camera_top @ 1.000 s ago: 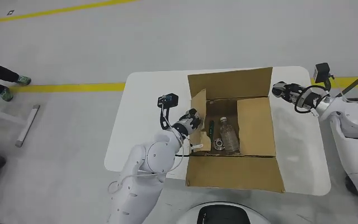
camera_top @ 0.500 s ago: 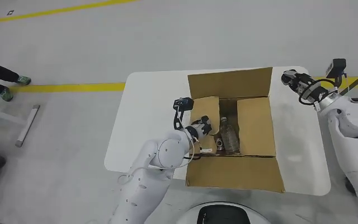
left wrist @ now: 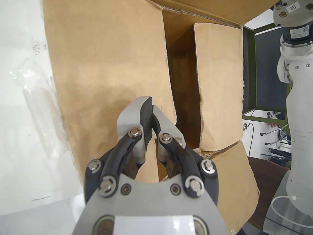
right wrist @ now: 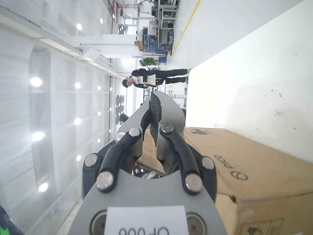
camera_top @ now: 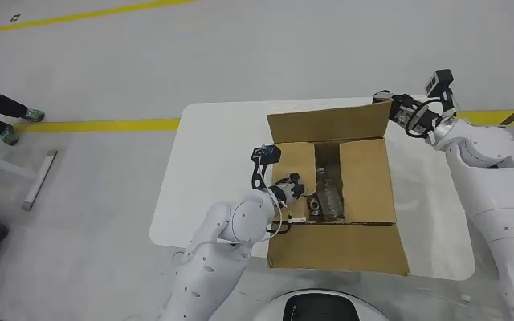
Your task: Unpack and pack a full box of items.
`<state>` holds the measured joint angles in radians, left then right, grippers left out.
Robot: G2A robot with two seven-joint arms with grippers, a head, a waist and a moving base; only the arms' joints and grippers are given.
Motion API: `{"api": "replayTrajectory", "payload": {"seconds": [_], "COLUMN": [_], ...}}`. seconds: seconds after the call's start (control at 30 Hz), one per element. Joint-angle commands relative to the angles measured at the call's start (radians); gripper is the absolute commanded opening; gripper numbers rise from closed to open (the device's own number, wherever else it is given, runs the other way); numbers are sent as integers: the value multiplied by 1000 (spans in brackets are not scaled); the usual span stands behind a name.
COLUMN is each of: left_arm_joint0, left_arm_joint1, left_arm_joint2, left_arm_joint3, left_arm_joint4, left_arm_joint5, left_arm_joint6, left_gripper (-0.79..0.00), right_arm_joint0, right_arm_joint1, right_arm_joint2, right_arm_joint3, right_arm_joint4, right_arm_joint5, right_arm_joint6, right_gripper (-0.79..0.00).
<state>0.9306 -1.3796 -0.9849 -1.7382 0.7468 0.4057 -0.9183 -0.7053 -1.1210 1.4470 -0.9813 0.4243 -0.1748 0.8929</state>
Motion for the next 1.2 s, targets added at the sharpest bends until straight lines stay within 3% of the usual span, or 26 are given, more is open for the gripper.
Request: {"api": "replayTrajectory", "payload": {"seconds": [0.0, 0.03, 0.07, 0.1, 0.13, 0.17, 0.33, 0.7, 0.83, 1.17], "left_arm_joint0": [4, 6, 8, 10, 13, 15, 50, 205, 249, 249], "left_arm_joint1": [1, 1, 1, 2, 3, 4, 15, 47, 55, 55], "left_arm_joint2": [-3, -5, -8, -12, -16, -20, -67, -235, -286, -286], "left_arm_joint3": [-6, -9, -14, -18, -24, -33, -123, -361, -387, -387], "left_arm_joint4": [3, 4, 4, 4, 8, 13, 25, 92, 121, 121], "left_arm_joint5": [3, 5, 9, 12, 14, 16, 25, 79, 107, 107], "left_arm_joint6": [-3, -4, -5, -5, -7, -11, -48, -53, -54, -54], "left_gripper": [-785, -693, -539, -462, -188, 0, 0, 0, 0, 0], "right_arm_joint0": [-5, -9, -14, -20, -26, -35, -85, -185, -224, -270], "right_arm_joint1": [5, 8, 12, 15, 19, 22, 37, 61, 69, 80], "right_arm_joint2": [9, 14, 17, 21, 27, 32, 65, 78, 74, 55], "right_arm_joint3": [-1, -5, -13, -20, -28, -37, -83, -222, -275, -337], "right_arm_joint4": [3, 5, 1, -7, -16, -13, -14, -66, -130, -201], "right_arm_joint5": [-3, -5, -7, -9, -13, -15, -20, -42, -53, -44], "right_arm_joint6": [45, 65, 91, 110, 122, 135, 173, 271, 277, 242], "right_gripper": [-785, -785, -785, -785, -785, -785, -785, -785, -785, -785]}}
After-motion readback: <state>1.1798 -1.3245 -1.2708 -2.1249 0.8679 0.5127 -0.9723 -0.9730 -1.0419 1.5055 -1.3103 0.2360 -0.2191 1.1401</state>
